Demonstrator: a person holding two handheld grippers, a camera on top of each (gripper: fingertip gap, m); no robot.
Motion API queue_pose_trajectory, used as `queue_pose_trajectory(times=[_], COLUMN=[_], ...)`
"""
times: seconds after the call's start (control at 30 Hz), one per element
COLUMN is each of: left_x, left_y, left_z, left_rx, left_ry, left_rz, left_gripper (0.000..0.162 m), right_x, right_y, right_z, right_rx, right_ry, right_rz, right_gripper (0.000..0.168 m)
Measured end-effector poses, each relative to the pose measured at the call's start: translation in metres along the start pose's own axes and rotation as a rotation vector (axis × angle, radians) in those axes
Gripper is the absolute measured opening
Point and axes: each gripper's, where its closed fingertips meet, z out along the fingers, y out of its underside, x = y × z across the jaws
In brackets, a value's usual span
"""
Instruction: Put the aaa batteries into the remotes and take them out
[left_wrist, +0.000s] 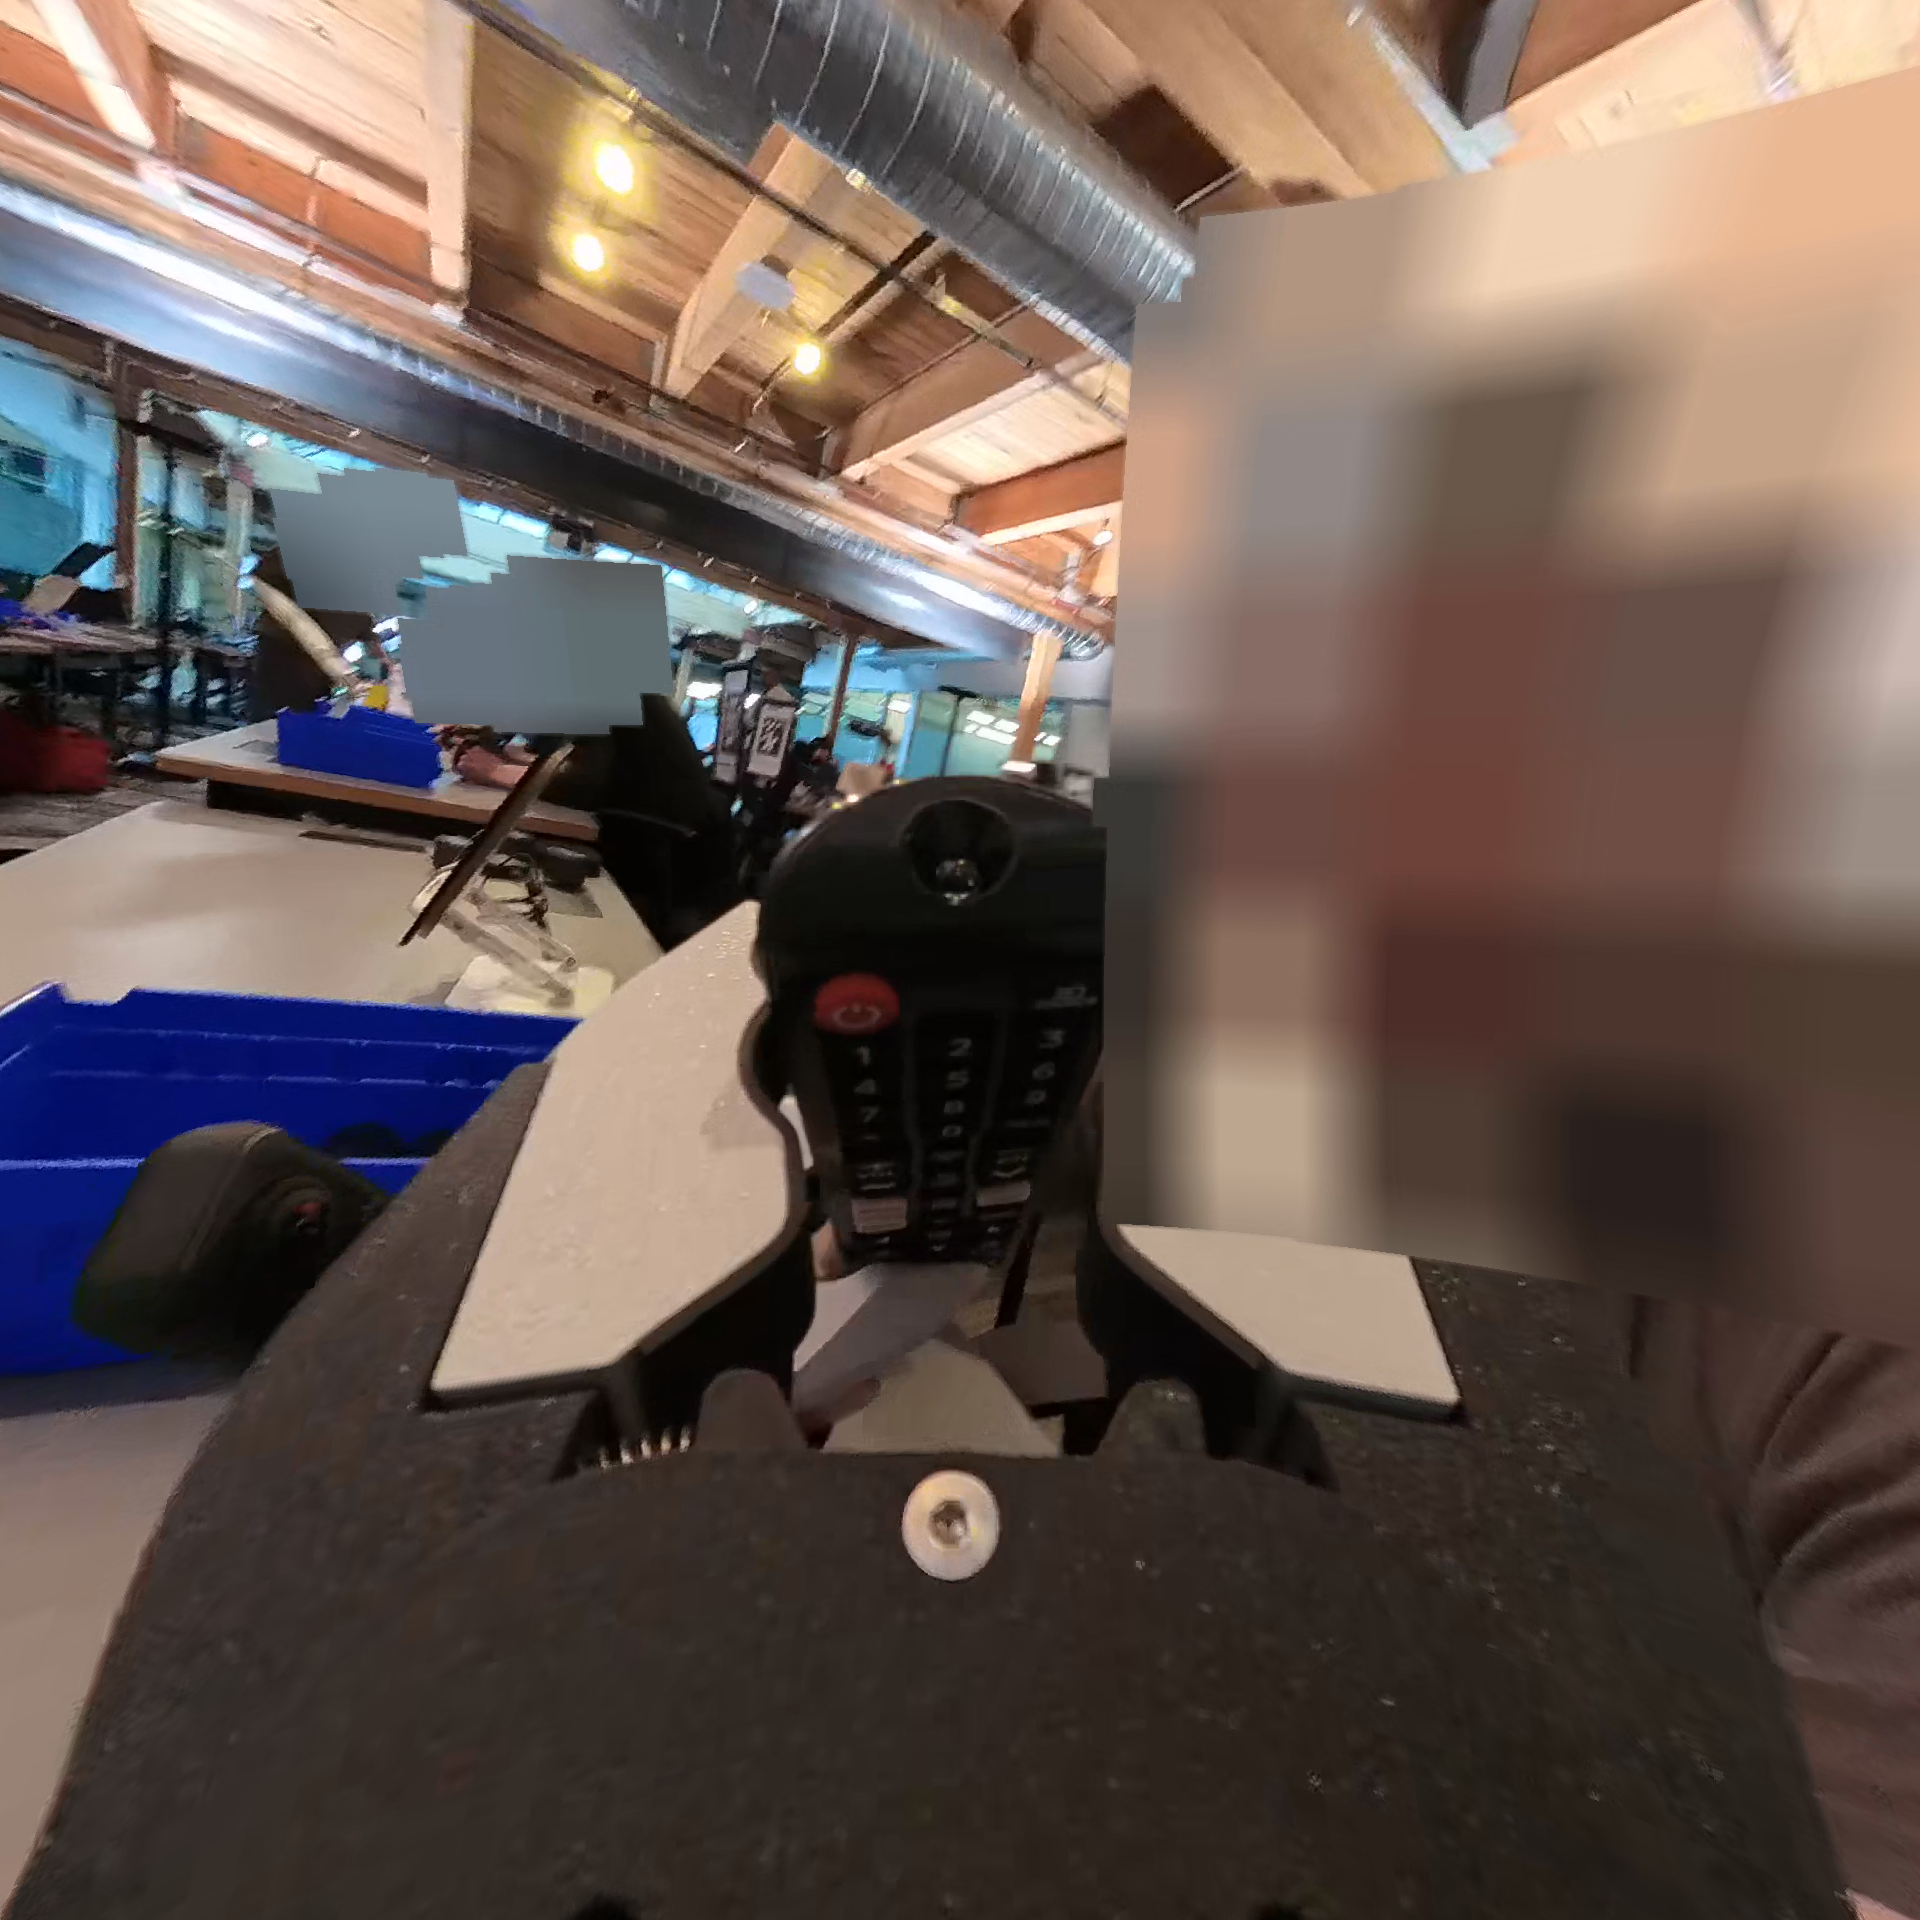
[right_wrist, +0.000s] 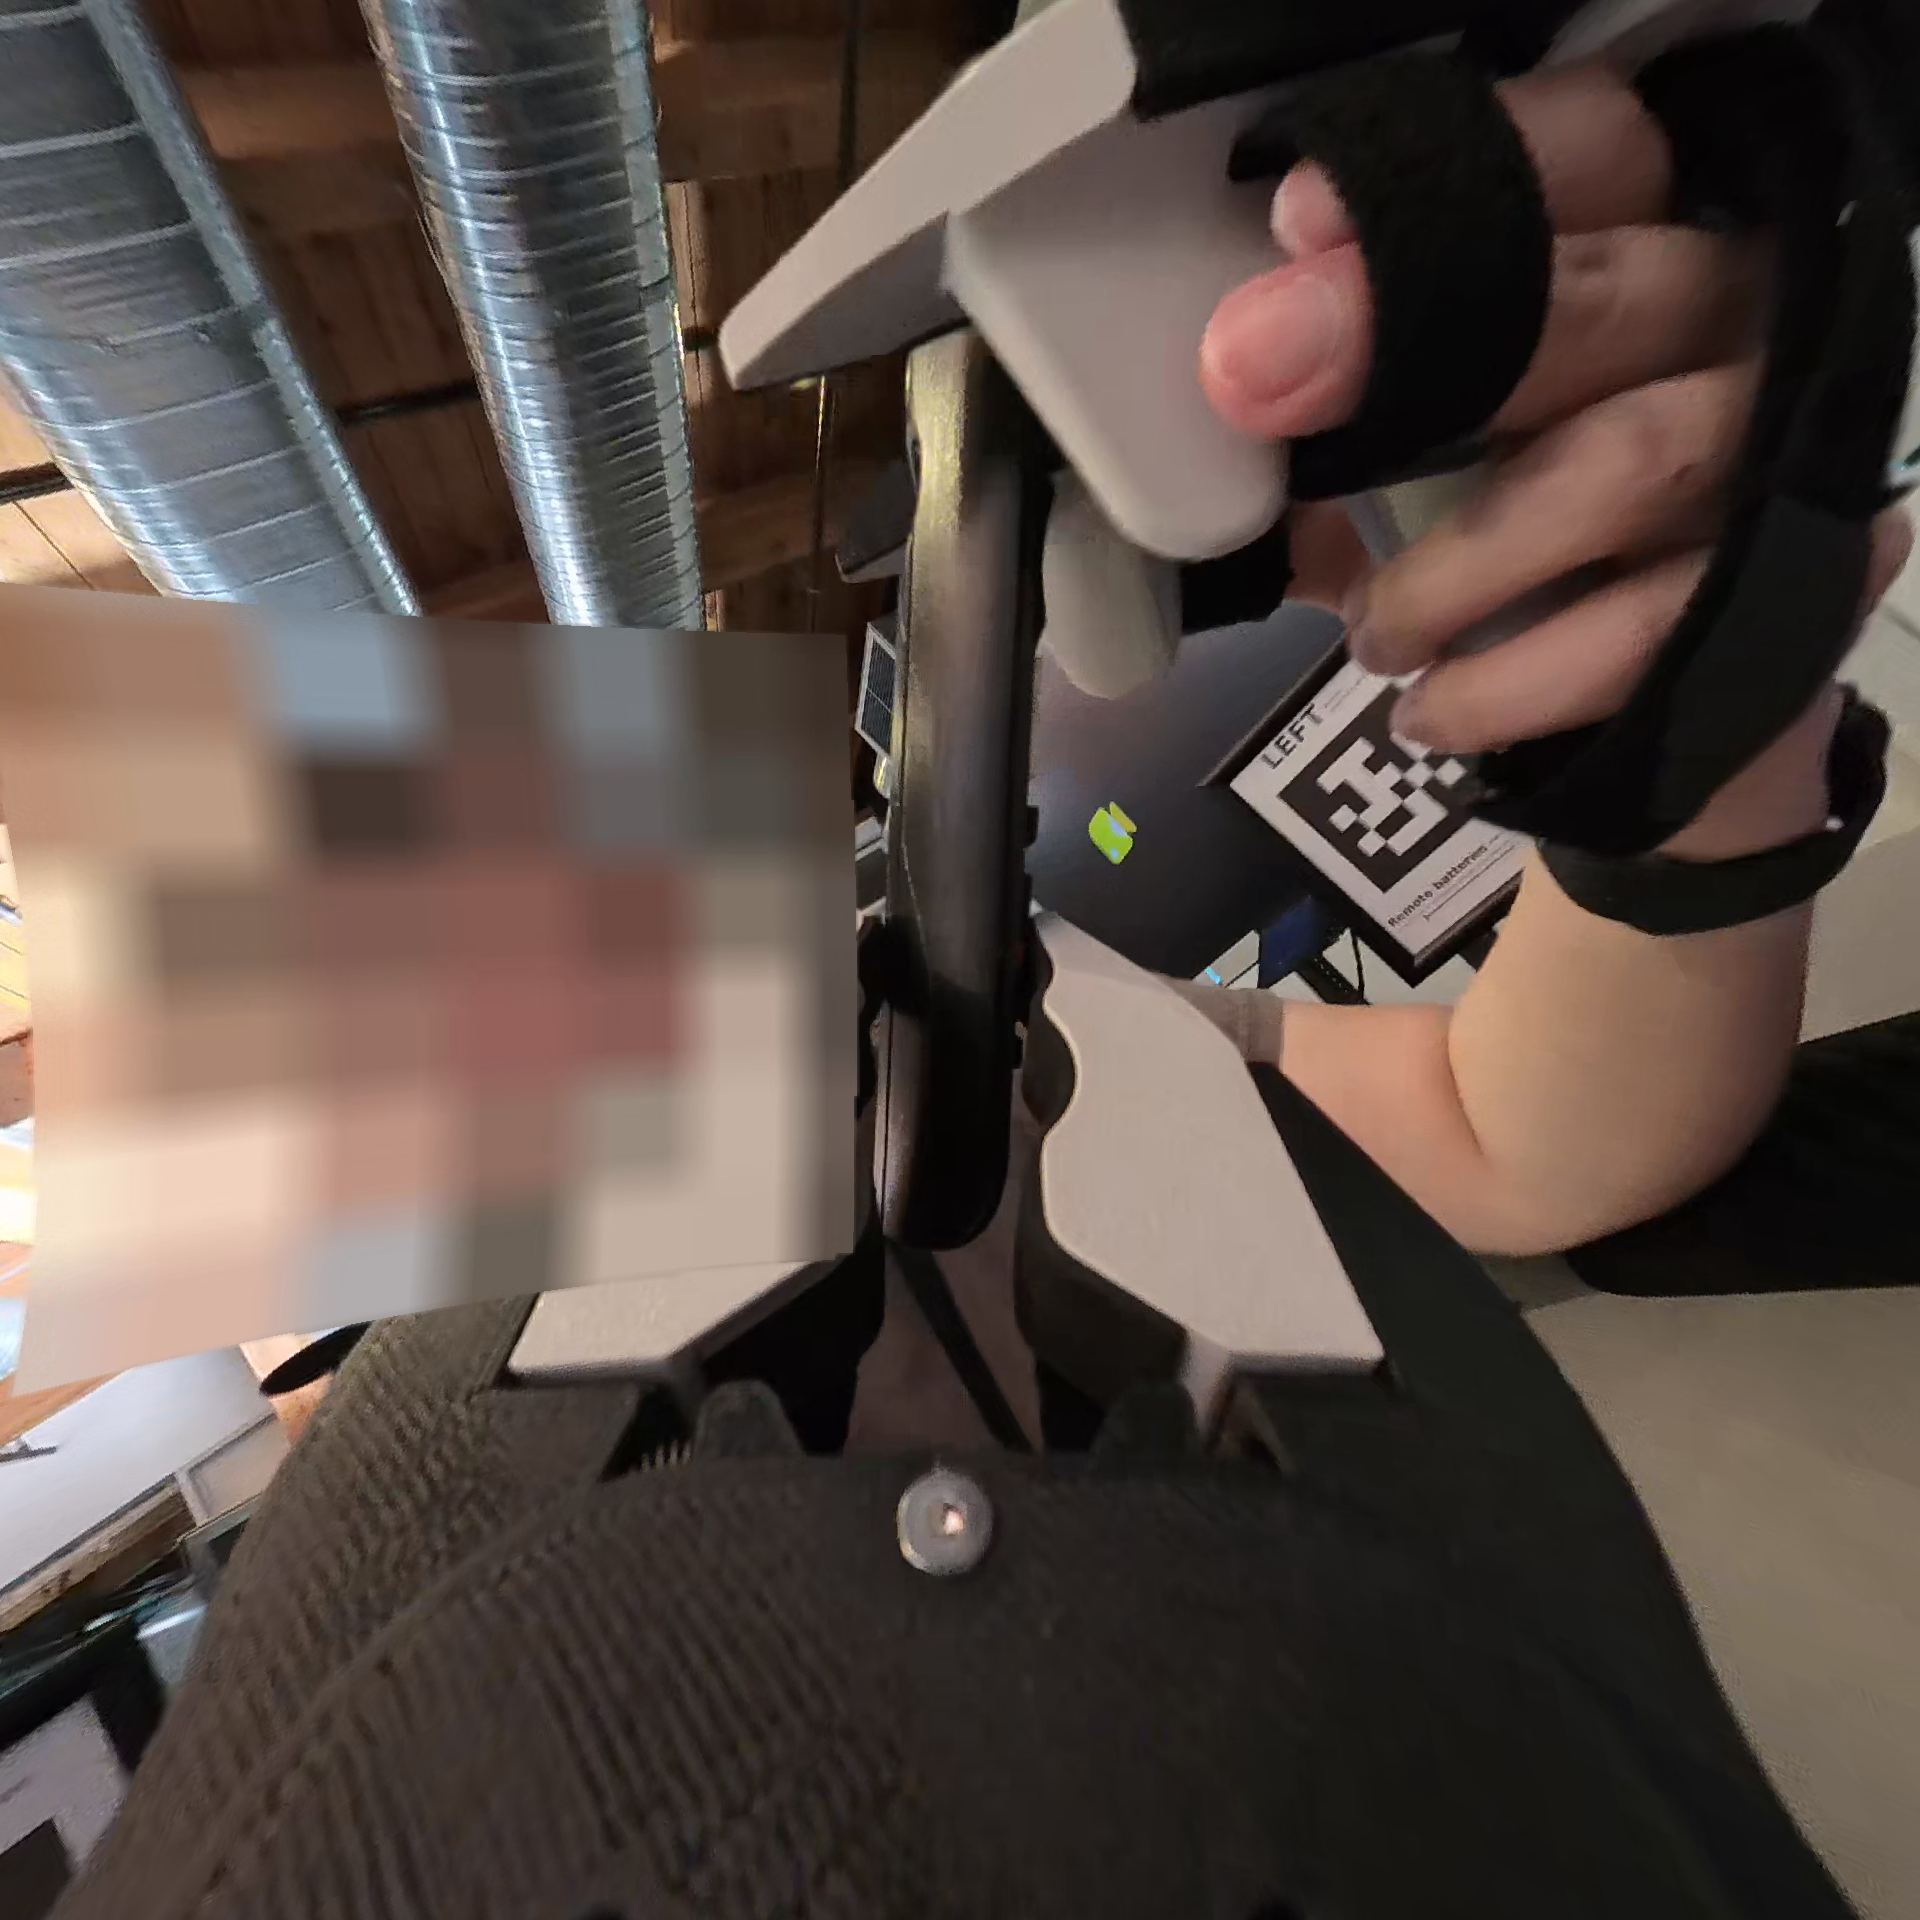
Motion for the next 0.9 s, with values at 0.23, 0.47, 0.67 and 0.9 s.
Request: queue_pose_trajectory(times=[0.23, 0.47, 0.67, 0.9], left_x=[0.006, -0.001, 0.008, 0.016], left_y=[0.004, -0.007, 0.007, 0.043], left_z=[0.009, 0.004, -0.003, -0.021], left_rx=[-0.101, -0.039, -0.215, -0.634], left_ry=[-0.103, -0.161, -0.189, -0.371], left_rz=[0.159, 0.171, 0.344, 0.718], left_gripper=[0.059, 0.058, 0.059, 0.056], right_x=[-0.005, 0.002, -0.004, -0.001], right_y=[-0.001, -0.010, -0.005, 0.007], right_z=[-0.002, -0.001, -0.001, -0.012], right_rx=[-0.012, 0.050, -0.008, -0.073], right_ry=[-0.009, 0.056, 0.070, 0.046], right_rz=[0.004, -0.033, 0.088, 0.244], right_gripper=[0.025, 0.039, 0.025, 0.025])
